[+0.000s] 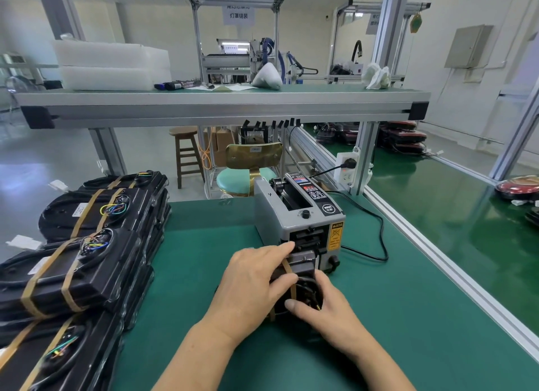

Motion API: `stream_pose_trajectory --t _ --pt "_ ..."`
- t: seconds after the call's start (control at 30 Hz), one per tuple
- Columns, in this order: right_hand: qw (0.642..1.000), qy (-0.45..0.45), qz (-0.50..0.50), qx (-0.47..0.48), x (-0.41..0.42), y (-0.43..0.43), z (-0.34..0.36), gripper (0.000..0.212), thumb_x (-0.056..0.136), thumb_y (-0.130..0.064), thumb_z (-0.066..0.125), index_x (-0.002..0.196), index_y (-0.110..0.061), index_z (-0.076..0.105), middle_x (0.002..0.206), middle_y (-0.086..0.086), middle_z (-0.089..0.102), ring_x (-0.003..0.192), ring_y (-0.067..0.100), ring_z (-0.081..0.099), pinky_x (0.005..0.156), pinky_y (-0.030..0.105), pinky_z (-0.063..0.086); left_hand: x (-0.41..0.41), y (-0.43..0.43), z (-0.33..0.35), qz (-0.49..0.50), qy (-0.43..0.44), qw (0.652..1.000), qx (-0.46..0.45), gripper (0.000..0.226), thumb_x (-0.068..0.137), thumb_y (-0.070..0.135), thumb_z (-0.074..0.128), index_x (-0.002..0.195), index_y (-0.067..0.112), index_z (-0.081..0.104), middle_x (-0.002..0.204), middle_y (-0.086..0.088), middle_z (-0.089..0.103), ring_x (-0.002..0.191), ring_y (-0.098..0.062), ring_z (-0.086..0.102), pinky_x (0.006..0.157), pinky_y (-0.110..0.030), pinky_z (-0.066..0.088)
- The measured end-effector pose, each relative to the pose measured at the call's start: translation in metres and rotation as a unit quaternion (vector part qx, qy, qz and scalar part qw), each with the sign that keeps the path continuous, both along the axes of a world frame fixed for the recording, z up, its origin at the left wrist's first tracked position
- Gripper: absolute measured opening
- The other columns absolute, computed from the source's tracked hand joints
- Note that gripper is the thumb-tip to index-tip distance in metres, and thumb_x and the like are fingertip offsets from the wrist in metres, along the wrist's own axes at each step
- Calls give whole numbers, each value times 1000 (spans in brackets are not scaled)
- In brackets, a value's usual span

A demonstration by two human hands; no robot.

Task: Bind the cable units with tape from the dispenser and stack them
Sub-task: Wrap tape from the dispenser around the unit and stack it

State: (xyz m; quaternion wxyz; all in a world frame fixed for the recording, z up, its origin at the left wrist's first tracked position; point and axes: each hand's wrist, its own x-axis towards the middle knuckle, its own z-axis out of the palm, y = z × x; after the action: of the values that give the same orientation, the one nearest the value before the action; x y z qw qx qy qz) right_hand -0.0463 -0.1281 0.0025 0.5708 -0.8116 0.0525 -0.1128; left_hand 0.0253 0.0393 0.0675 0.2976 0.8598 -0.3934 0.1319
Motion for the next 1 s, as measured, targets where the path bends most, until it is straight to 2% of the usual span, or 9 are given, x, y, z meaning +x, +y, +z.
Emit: stream_pose_trajectory --t 0.1,0.2,0.27,0.37,0.43,0.5,0.67,0.83,1.0 --pt "1000 -5 -8 4 1 0 -3 45 79 -37 75 120 -37 57 118 -17 69 112 2 62 101 33 46 -1 15 -8 48 5 998 35 72 79 72 48 144 42 38 135 30 40 134 2 29 118 -28 6" --pt "1000 -6 -16 -4 3 2 -4 43 79 -42 74 119 -39 57 118 -17 68 113 3 62 103 38 45 -3 36 -24 75 103 992 1 90 67 79 53 147 52 20 132 37 23 125 16 18 110 -25 18" --pt "1000 -7 -22 -5 4 3 -7 44 78 -45 74 118 -41 56 118 -18 68 112 2 62 103 37 45 -8 45 -34 94 170 980 -49 99 69 62 72 145 58 9 129 37 25 116 23 24 99 -20 27" --pt "999 -4 -33 -9 5 5 -8 47 76 -51 74 117 -53 52 117 -25 66 112 -5 60 100 25 44 -14 51 -46 150 268 942 -133 93 73 33 82 140 57 21 119 27 51 101 12 49 86 -13 34" --pt "999 -3 -41 -15 4 7 -6 47 74 -53 73 112 -65 48 115 -34 63 109 -11 58 91 9 42 -14 52 -53 151 302 927 -161 66 75 27 83 121 51 42 103 26 64 92 15 57 75 -3 38" --pt "999 -1 -48 -16 3 9 -3 45 74 -52 74 111 -61 50 115 -35 63 108 -12 58 87 7 41 -12 51 -55 158 305 923 -176 46 75 22 82 105 42 54 94 24 69 90 14 59 70 0 39" --pt "997 -1 -76 -31 -1 15 1 34 79 -44 75 105 -49 54 105 -46 58 103 -18 56 79 -3 37 -14 49 -53 182 326 905 -205 39 75 23 82 99 35 53 95 12 69 84 10 60 68 -12 42" --pt "992 26 -118 -23 0 26 5 41 68 -60 71 104 -43 59 98 -33 67 92 -14 60 73 5 43 -19 53 -45 219 316 897 -220 32 78 33 79 101 34 56 97 11 67 91 0 60 70 -20 42" --pt "988 55 -147 2 8 39 17 32 72 -54 75 95 -37 61 93 -20 70 88 -4 63 73 19 48 -17 58 -27 231 264 915 -201 48 85 35 71 129 25 55 118 9 63 114 -16 57 91 -29 43"
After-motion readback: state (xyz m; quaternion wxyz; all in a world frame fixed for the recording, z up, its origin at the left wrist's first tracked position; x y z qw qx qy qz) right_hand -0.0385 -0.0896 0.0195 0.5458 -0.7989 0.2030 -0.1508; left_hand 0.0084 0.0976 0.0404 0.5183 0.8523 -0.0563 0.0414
